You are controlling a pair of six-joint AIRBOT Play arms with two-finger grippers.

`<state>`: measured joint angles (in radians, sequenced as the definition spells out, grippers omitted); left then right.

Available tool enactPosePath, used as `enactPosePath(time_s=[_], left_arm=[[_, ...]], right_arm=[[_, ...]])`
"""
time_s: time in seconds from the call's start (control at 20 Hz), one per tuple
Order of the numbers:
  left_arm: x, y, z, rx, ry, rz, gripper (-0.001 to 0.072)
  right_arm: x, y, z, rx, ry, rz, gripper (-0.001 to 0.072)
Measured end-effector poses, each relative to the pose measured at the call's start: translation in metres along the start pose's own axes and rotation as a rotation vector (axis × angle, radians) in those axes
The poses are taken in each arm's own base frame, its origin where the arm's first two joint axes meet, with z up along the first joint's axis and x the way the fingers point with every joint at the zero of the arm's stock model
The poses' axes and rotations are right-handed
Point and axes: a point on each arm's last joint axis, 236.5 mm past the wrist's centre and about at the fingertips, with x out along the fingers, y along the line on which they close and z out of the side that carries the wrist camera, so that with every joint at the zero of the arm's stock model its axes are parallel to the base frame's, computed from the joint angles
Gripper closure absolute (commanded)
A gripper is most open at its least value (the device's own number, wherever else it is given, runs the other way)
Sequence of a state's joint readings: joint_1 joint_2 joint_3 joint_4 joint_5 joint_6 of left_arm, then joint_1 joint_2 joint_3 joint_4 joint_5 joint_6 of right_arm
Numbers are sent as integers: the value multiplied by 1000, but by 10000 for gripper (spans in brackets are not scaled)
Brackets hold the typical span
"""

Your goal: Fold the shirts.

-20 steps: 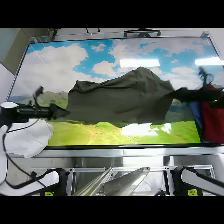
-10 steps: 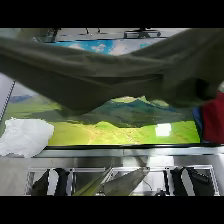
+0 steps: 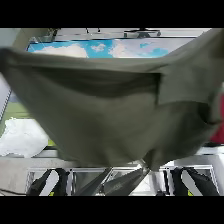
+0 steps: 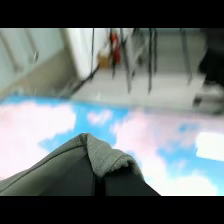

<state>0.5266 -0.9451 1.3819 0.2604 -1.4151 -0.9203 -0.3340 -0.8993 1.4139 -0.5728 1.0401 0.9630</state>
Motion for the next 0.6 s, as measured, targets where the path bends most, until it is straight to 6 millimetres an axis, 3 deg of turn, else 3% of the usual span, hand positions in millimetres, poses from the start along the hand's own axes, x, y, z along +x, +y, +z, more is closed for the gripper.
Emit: enactPosePath(time_s=[0.2, 0.35, 0.5, 0.6], left_arm=[[85, 103, -106, -200, 272, 65, 679], [125, 168, -173, -288, 398, 140, 679], [148, 219, -208, -334, 461, 179, 680], [160, 244, -214, -336, 474, 189, 680]], right_arm=[[88, -59, -128, 220, 316, 30, 690], [135, -97, -210, 331, 462, -11, 690], [165, -132, -263, 391, 524, -70, 690], [180, -149, -282, 407, 542, -92, 691]])
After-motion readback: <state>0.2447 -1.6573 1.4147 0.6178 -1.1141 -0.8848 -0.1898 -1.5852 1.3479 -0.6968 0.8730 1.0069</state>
